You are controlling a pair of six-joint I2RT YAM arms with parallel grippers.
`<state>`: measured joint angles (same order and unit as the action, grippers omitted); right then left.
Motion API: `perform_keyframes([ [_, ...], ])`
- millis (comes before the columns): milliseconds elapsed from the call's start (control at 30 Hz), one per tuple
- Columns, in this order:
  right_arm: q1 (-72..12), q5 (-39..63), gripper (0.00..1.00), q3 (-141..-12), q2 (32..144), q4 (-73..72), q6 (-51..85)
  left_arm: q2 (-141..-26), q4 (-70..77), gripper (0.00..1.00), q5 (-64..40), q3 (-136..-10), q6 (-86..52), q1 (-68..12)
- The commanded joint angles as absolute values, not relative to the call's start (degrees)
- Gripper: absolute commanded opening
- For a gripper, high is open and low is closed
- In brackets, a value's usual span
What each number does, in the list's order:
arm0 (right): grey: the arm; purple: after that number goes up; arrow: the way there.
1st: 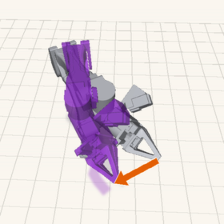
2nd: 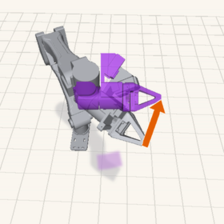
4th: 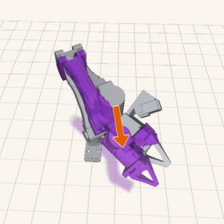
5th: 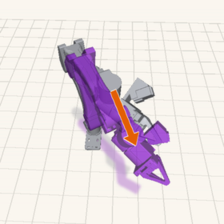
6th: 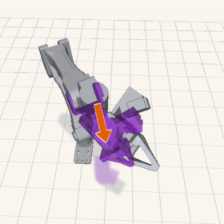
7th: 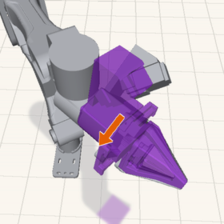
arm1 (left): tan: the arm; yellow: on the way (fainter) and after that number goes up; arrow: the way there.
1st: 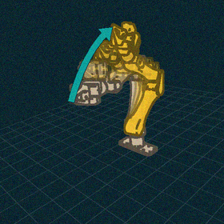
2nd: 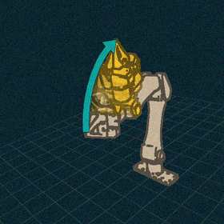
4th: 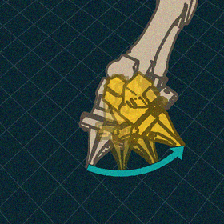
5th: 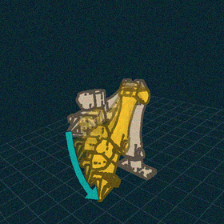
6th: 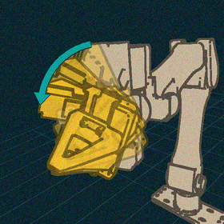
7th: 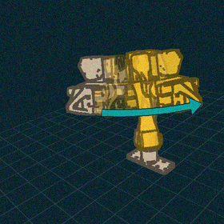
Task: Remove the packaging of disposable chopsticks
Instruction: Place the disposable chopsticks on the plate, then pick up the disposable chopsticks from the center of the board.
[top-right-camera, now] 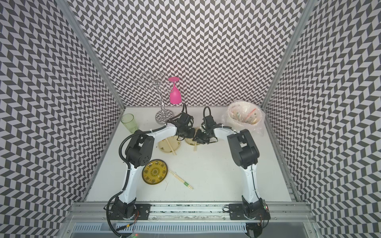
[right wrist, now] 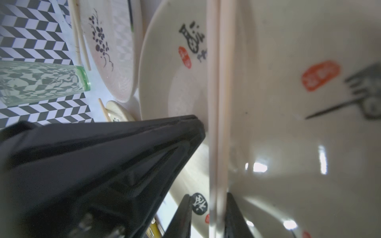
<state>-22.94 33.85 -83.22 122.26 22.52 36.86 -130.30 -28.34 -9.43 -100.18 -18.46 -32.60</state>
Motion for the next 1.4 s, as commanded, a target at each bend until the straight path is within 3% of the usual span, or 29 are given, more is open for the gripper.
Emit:
perform_keyframes([
  [0, -22.6, 30.7, 0.32, -83.9, 120.6, 23.5, 36.4, -129.0, -29.3, 0.10, -8.5, -101.4, -17.8, -32.9],
  [700, -22.6, 26.8, 0.42, -84.3, 116.6, 25.8, 36.0, -126.2, -27.9, 0.10, -7.3, -99.7, -18.1, -33.0],
  [1367, -23.1, 23.6, 0.44, -84.1, 106.9, 28.2, 36.7, -116.4, -31.6, 0.11, -0.1, -102.3, -15.8, -32.6],
])
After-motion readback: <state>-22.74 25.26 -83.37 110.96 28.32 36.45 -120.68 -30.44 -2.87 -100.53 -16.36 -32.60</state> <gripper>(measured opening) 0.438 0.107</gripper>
